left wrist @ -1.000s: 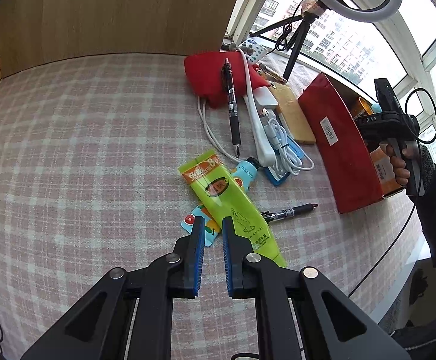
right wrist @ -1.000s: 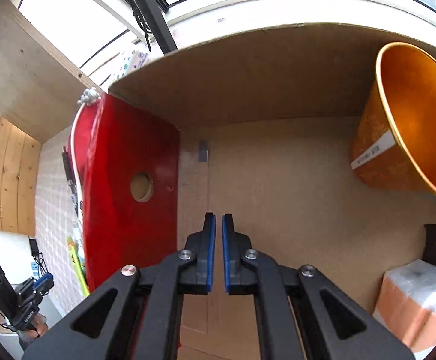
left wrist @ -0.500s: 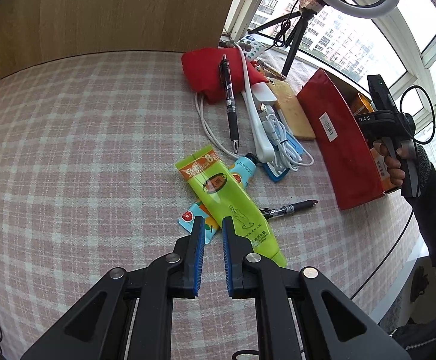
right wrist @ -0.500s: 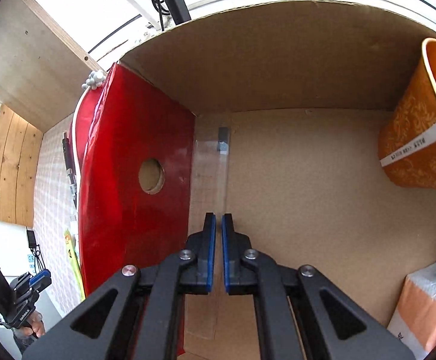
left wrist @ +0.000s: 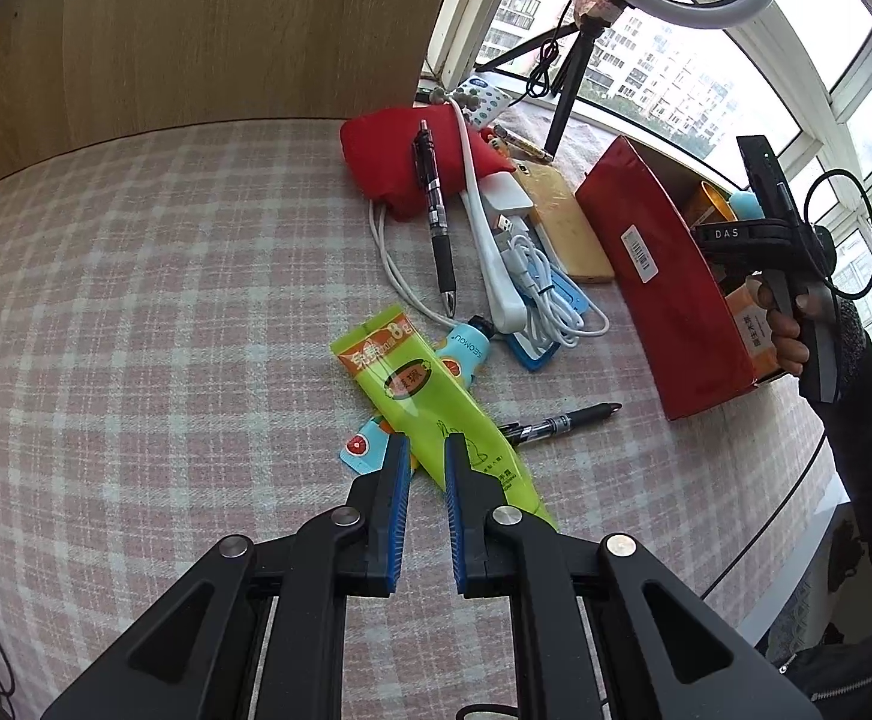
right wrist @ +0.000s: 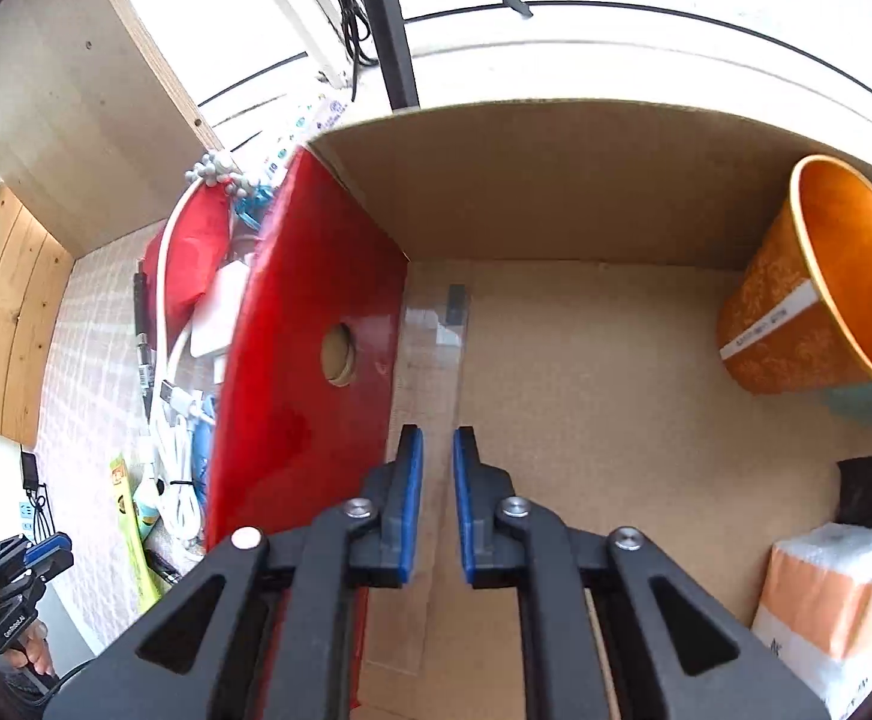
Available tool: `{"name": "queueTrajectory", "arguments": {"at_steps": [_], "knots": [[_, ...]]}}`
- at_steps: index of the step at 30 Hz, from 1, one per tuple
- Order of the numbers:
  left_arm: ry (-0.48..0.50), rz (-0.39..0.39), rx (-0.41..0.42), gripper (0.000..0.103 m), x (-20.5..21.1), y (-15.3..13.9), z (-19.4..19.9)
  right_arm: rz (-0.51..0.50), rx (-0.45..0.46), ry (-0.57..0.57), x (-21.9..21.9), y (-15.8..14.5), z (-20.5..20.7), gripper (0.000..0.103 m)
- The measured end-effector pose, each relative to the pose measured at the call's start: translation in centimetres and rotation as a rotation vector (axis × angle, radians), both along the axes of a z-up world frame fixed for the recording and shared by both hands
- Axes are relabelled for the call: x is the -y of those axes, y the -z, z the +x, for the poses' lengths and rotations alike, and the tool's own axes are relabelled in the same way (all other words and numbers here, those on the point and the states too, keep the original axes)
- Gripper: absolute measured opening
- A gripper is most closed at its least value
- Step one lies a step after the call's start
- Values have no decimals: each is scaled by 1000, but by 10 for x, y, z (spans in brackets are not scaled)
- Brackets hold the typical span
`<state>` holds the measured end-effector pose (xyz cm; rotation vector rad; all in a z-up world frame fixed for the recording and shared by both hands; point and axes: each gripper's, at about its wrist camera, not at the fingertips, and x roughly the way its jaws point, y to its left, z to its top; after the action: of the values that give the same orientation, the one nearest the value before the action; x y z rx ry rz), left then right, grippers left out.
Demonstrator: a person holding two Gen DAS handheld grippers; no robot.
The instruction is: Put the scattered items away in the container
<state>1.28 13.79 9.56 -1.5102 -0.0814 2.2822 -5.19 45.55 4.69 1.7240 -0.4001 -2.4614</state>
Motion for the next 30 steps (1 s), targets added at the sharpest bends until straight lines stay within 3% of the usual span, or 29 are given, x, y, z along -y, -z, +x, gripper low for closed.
{"name": "queueTrajectory", "arguments": {"at_steps": [2,6,8,15,18,20,23,30], "knots": [[18,-3,-16,10,-5,-6,-2,25,-60,31,3,-17,18,42],[69,0,-54,18,-23,-22,-6,66,-178,126,0,-56,61,56],[106,-2,-82,25,-37,-32,-9,84,-210,193,-21,-83,67,68],[219,22,-151,58,-103,-70,-22,153,-235,375,-66,-130,103,72],[262,44,-186,62,-132,-89,-27,157,-249,445,-90,-139,126,72],[287,50,-206,77,-151,-101,-29,185,-248,482,-99,-146,146,74],[335,47,-234,77,-178,-114,-30,239,-239,519,-104,-157,171,74],[423,-51,-250,77,-232,-119,-29,264,-284,565,-103,-179,184,74]]}}
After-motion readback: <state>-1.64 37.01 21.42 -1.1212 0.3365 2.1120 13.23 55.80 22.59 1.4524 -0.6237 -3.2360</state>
